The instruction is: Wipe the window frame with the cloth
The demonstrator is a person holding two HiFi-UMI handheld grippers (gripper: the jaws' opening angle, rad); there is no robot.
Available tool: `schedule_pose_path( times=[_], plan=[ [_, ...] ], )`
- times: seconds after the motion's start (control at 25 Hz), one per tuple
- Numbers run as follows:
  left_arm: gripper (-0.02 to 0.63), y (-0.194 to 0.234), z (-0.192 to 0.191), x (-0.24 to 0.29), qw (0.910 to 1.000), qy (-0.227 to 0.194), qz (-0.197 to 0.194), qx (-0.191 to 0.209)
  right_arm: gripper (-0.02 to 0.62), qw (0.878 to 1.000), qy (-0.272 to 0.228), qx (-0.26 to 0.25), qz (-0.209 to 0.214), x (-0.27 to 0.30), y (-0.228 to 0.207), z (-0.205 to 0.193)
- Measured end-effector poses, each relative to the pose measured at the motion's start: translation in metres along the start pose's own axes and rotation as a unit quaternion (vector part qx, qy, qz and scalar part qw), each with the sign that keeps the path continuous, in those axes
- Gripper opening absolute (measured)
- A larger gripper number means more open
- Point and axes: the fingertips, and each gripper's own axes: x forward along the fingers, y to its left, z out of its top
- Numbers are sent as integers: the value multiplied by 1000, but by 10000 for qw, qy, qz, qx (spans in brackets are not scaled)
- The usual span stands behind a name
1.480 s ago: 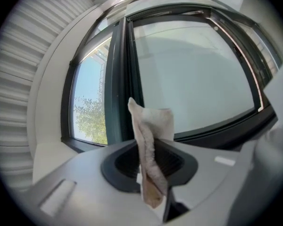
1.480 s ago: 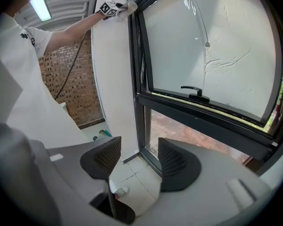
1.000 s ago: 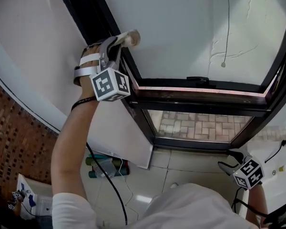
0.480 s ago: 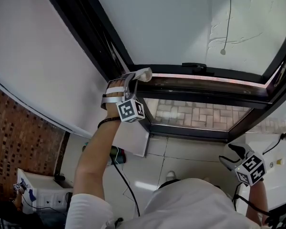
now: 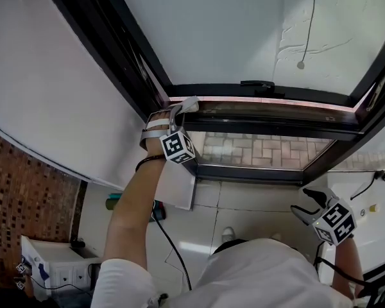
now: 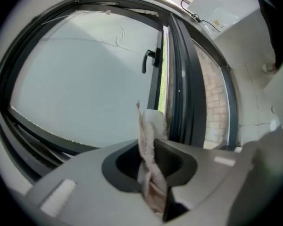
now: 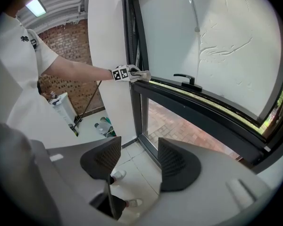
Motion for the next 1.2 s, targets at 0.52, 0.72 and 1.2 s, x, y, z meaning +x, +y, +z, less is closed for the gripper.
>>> schedule_pose_path(
  times=[0.52, 0.72, 1.2],
  plan=[
    [78, -38, 8, -17, 9965, -335, -658, -401, 249, 9996, 3, 209, -194, -2, 14, -7],
    [77, -52, 11, -37, 9941, -408, -922, -397, 249, 9995, -69, 216, -200, -5, 22, -7],
    [77, -64, 75, -83, 9875, -1079, -1151, -4, 249, 9989, -257, 363, -160, -9, 19, -12]
  ],
)
